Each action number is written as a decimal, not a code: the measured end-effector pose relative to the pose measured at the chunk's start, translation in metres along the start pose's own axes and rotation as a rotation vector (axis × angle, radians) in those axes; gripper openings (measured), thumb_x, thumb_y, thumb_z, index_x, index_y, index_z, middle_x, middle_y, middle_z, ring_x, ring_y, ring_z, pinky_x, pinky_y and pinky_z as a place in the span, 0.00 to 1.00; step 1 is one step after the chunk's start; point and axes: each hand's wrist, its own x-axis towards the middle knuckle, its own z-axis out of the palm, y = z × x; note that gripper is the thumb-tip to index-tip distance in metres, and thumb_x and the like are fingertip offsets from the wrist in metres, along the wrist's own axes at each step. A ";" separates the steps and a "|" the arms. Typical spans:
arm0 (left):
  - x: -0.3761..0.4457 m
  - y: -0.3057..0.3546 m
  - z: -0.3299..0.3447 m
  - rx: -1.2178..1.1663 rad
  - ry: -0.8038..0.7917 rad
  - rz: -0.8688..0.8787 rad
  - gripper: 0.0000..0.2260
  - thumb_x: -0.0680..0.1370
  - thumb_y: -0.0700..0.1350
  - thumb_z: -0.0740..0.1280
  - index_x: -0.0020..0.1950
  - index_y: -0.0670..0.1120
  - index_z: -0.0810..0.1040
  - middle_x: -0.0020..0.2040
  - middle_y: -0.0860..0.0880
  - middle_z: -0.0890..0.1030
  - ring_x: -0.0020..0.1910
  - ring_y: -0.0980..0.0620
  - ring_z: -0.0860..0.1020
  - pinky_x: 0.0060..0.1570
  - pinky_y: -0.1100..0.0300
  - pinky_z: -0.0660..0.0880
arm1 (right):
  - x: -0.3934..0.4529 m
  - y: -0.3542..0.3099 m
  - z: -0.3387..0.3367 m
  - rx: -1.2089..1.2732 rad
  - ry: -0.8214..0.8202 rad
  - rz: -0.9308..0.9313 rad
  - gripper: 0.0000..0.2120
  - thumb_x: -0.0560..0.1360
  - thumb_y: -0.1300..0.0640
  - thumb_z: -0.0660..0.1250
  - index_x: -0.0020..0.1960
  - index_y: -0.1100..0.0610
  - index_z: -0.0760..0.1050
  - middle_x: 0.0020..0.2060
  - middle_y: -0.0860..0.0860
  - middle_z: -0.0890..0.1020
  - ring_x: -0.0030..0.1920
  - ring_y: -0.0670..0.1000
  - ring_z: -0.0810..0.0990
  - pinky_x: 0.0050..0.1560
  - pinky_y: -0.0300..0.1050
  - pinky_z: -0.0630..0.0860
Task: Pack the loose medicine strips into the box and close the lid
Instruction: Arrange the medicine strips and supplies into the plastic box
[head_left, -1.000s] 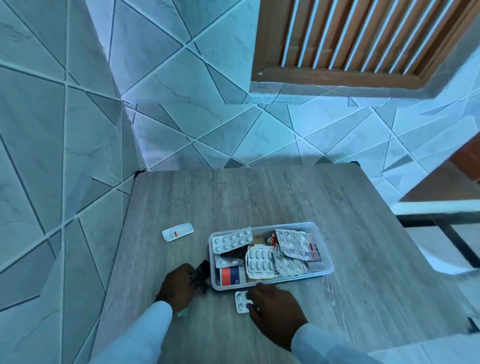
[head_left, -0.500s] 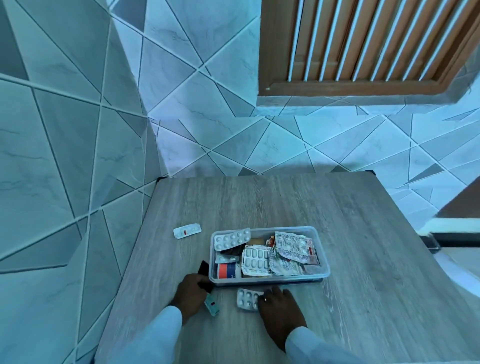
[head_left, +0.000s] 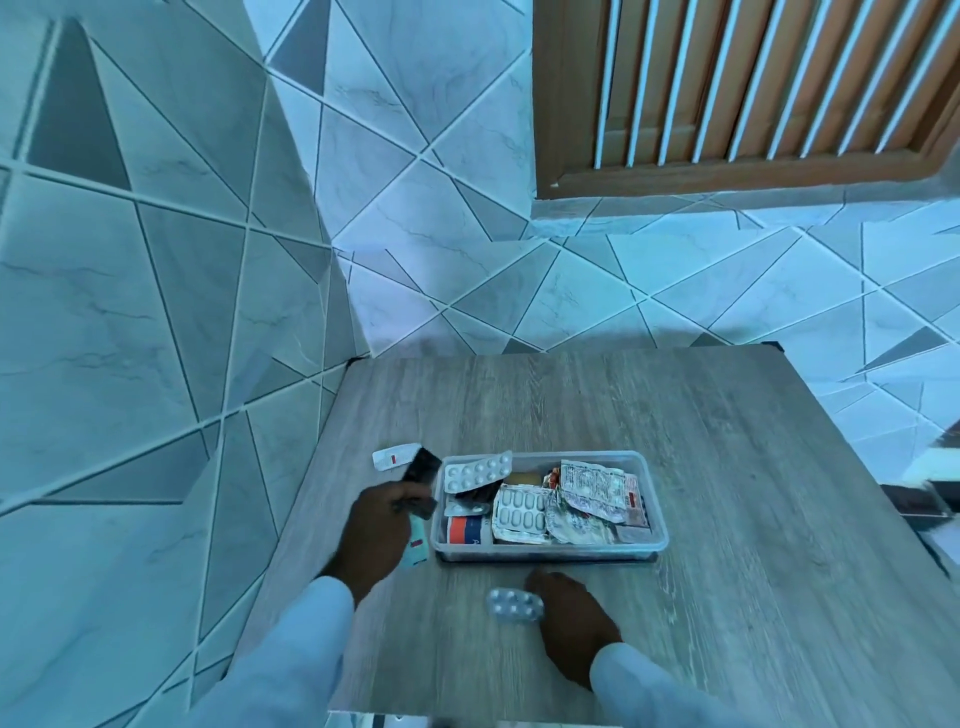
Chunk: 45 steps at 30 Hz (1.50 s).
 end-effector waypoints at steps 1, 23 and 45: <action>0.005 0.005 0.006 0.032 -0.040 0.031 0.19 0.74 0.29 0.58 0.50 0.48 0.83 0.45 0.58 0.78 0.44 0.53 0.78 0.44 0.59 0.75 | -0.001 -0.002 -0.004 0.038 0.018 -0.028 0.15 0.73 0.63 0.58 0.53 0.47 0.72 0.54 0.48 0.78 0.57 0.51 0.76 0.54 0.42 0.70; 0.081 -0.005 0.037 0.292 -0.513 0.395 0.17 0.78 0.42 0.61 0.63 0.58 0.66 0.64 0.53 0.70 0.55 0.52 0.75 0.53 0.58 0.76 | 0.067 -0.039 -0.074 -0.381 0.325 0.195 0.19 0.72 0.48 0.65 0.62 0.49 0.72 0.58 0.53 0.75 0.60 0.58 0.72 0.59 0.53 0.71; 0.167 -0.089 0.008 0.620 -0.369 -0.011 0.26 0.78 0.43 0.59 0.75 0.55 0.57 0.77 0.49 0.58 0.74 0.46 0.60 0.73 0.50 0.59 | 0.119 -0.025 -0.087 -0.406 0.370 -0.031 0.11 0.70 0.53 0.65 0.52 0.49 0.77 0.47 0.48 0.81 0.49 0.54 0.78 0.48 0.51 0.72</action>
